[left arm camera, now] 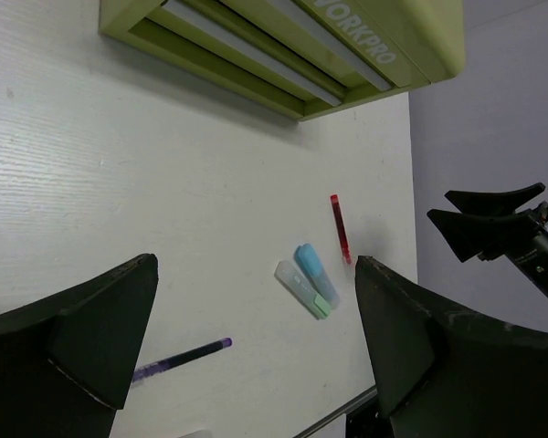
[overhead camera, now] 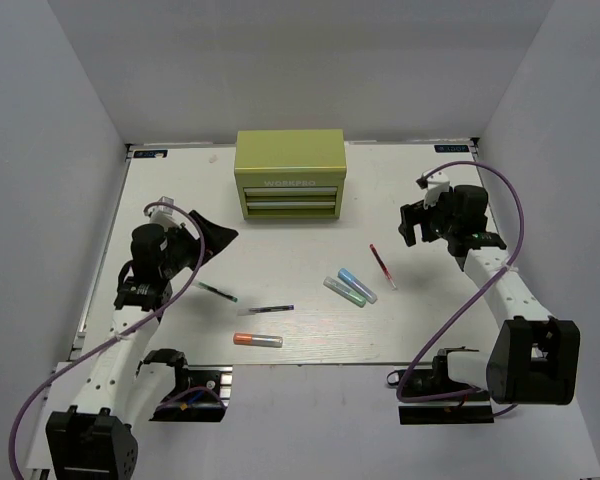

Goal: Sort the stationery into containers
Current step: Open the drawer in the storage box, then pick up the stationery from the center of the board, then place the stationery in the drawer, then pick up the stationery from the center of the board.

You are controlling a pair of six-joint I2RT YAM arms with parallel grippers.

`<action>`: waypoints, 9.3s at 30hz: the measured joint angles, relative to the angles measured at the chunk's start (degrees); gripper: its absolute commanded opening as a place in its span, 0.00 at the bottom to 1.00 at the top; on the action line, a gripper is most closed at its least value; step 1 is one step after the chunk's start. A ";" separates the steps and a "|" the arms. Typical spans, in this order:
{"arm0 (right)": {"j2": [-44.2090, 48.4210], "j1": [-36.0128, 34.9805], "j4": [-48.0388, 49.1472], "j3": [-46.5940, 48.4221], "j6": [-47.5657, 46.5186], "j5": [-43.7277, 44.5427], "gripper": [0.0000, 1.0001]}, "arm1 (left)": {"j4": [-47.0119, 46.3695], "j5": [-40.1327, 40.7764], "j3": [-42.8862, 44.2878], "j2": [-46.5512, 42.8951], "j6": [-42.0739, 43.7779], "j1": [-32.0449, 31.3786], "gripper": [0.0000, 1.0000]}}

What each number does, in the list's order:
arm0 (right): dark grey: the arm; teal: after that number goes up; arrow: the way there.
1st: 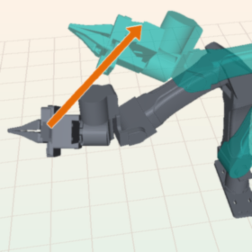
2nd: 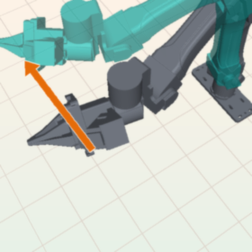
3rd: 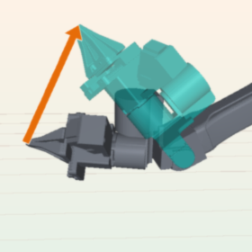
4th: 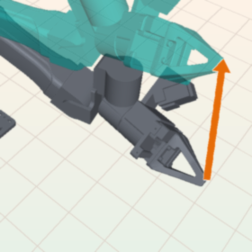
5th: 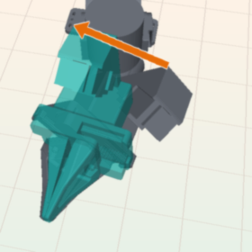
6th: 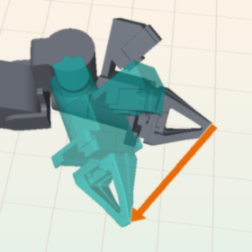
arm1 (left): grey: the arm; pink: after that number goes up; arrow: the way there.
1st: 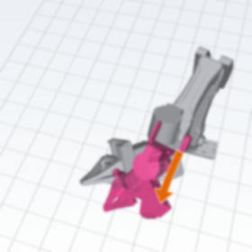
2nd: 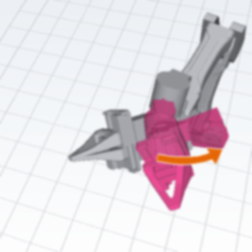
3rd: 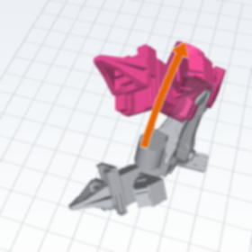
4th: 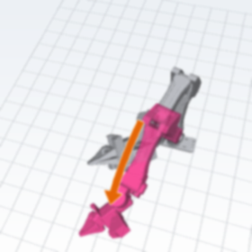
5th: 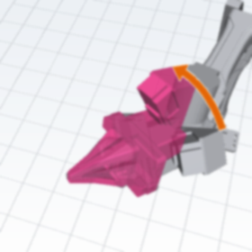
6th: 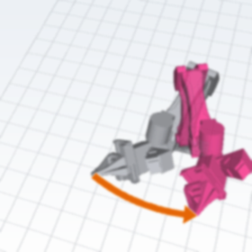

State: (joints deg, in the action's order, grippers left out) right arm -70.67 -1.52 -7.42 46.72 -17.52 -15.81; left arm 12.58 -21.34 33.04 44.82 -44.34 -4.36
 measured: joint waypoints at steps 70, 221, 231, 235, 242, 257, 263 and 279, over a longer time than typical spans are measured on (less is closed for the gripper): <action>-37.57 -25.94 -12.72 52.09 -32.87 -3.63 0.66 | -71.45 29.64 12.11 65.70 -33.38 -21.49 0.52; -16.44 -30.05 1.64 -5.40 0.24 7.48 0.12 | 28.26 30.51 -0.26 -0.90 -40.52 -32.46 1.00; -7.58 -30.12 -14.38 4.50 -17.70 -1.70 0.07 | 38.99 28.17 5.92 4.44 -48.37 -32.59 1.00; -7.34 -30.71 -18.21 16.17 -25.92 -8.76 0.07 | 42.07 27.39 7.45 4.94 -50.29 -32.59 1.00; -16.59 -33.03 -17.31 35.52 -31.26 -16.04 0.07 | 45.72 23.76 7.54 6.40 -52.76 -32.61 1.00; -41.29 -34.18 -13.94 52.87 -33.03 -15.91 0.63 | 46.56 21.24 3.78 5.11 -54.84 -32.63 0.91; -40.98 -34.12 -13.42 52.70 -30.40 -15.85 0.69 | 45.62 20.35 0.92 7.04 -55.17 -32.63 0.81; -15.52 -31.45 -7.26 25.33 -17.77 -17.35 0.56 | 37.99 16.33 -0.68 22.64 -53.33 -33.70 0.66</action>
State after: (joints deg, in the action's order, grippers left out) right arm -86.19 -32.97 -14.68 72.05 -35.29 -33.17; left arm 50.57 -5.02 32.36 67.46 -97.67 -38.06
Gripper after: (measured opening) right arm 0.567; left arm 0.640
